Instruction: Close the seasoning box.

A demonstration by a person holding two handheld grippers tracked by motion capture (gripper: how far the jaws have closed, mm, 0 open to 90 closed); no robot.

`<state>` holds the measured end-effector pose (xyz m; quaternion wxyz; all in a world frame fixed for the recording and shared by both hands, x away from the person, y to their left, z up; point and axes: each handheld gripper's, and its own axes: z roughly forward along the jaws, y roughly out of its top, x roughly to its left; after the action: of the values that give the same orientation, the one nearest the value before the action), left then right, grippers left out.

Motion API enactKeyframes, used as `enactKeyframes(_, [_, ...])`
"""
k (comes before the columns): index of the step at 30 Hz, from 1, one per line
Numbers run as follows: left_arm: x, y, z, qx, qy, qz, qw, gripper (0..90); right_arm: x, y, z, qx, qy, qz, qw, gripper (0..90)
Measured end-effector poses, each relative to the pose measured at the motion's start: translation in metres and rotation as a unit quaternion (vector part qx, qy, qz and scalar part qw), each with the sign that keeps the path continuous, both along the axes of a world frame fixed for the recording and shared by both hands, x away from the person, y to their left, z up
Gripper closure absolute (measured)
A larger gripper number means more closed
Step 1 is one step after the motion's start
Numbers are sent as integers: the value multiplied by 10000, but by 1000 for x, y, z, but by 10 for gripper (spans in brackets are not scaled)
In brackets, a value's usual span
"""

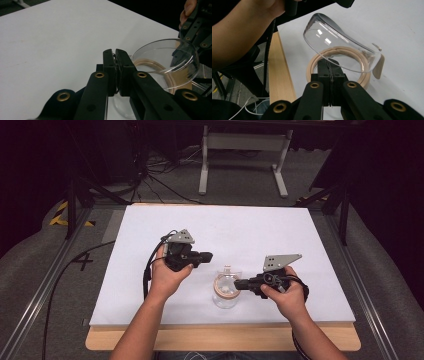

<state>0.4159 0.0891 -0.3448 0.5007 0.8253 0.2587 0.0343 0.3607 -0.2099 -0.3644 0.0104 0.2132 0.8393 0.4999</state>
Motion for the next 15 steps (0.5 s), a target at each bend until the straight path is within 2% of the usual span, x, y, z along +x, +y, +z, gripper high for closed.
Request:
enactKeyframes(4, [0, 3, 1, 35, -29, 59, 10000, 868, -2, 1, 1, -80, 51, 56, 9999, 900])
enactKeyframes(15, [1, 6, 0, 142, 50, 84, 9999, 863, -6, 3, 0, -320, 204, 195, 9991, 900])
